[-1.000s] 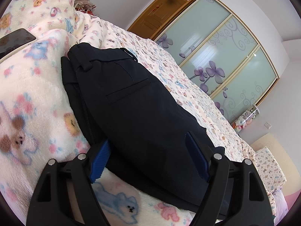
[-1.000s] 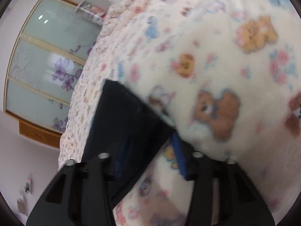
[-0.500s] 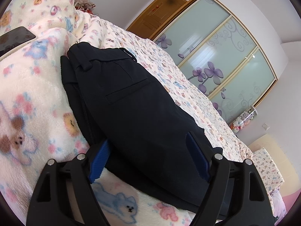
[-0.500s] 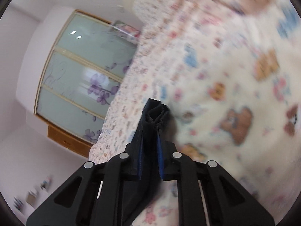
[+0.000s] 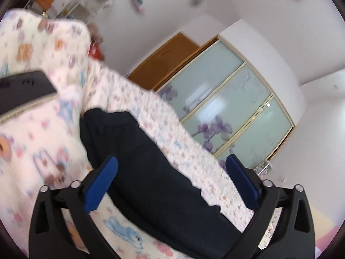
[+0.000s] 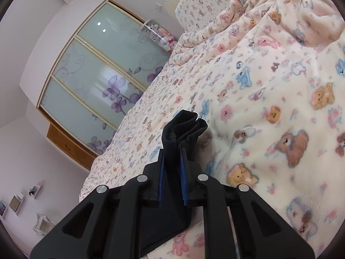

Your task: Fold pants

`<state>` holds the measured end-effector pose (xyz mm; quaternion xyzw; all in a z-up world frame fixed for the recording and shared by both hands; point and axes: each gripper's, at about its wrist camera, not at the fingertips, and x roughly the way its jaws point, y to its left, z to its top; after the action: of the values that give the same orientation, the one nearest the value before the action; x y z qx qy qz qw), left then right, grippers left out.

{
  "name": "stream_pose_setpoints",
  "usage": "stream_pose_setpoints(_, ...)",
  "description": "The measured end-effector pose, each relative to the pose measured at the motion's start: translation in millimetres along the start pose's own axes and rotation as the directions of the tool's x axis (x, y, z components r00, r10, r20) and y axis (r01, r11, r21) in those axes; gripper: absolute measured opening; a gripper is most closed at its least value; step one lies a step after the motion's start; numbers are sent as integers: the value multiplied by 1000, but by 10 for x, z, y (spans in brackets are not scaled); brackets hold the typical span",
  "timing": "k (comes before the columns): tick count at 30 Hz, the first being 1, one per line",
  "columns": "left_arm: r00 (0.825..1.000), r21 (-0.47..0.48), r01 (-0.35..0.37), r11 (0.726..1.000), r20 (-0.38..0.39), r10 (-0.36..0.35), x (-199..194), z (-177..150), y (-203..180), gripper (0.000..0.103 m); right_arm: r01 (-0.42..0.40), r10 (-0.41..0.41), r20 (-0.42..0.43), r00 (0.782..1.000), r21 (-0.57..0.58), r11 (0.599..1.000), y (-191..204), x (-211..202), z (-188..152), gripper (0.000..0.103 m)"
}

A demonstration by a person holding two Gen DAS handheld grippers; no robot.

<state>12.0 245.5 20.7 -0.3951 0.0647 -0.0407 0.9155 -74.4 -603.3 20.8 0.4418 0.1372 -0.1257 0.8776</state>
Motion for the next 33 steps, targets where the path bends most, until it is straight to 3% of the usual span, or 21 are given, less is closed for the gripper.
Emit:
stream_pose_setpoints(3,993,-24,92,995,-76,-94,161,-5,-23,101,17,-17,-11,1000,-6,1000,-3,18,-44,14)
stream_pose_setpoints(6,963,-52,149,988,-221,-157,469,-98,-74,101,27,-27,-13,1000,-19,999,15,28,-63,14)
stream_pose_setpoints(8,951,-40,87,995,-296,-95,623,-188,-71,101,24,-24,-11,1000,-26,999,34,20,-70,14)
stream_pose_setpoints(9,932,-5,-8,1000,-362,6,755,-270,-41,101,22,-22,-9,1000,-31,999,48,16,-76,14)
stream_pose_setpoints(11,887,73,-66,995,-452,92,919,-386,-31,101,20,-20,-7,1000,-33,999,60,19,-72,14)
stream_pose_setpoints(12,886,132,-71,989,-447,123,923,-431,-95,101,14,-14,-6,1000,-33,999,70,17,-76,14)
stream_pose_setpoints(15,887,192,-82,978,-434,159,912,-503,-177,101,-29,29,4,1000,-53,998,172,-12,-87,14)
stream_pose_setpoints(19,896,144,-63,988,-428,120,894,-473,-127,101,-112,113,-5,994,-141,984,603,-36,-154,14)
stream_pose_setpoints(22,898,137,-59,989,-426,113,881,-444,-107,101,-186,177,-60,982,-229,955,1110,12,-320,14)
stream_pose_setpoints(26,898,141,-60,988,-425,115,882,-437,-119,101,-346,309,-168,936,-283,894,1856,100,-736,14)
stream_pose_setpoints(30,898,137,-59,989,-425,112,875,-436,-115,101,-504,396,-355,847,-299,810,2539,307,-1492,14)
stream_pose_setpoints(33,897,141,-61,988,-426,116,874,-439,-123,101,-563,379,-489,786,-312,766,2827,506,-2161,14)
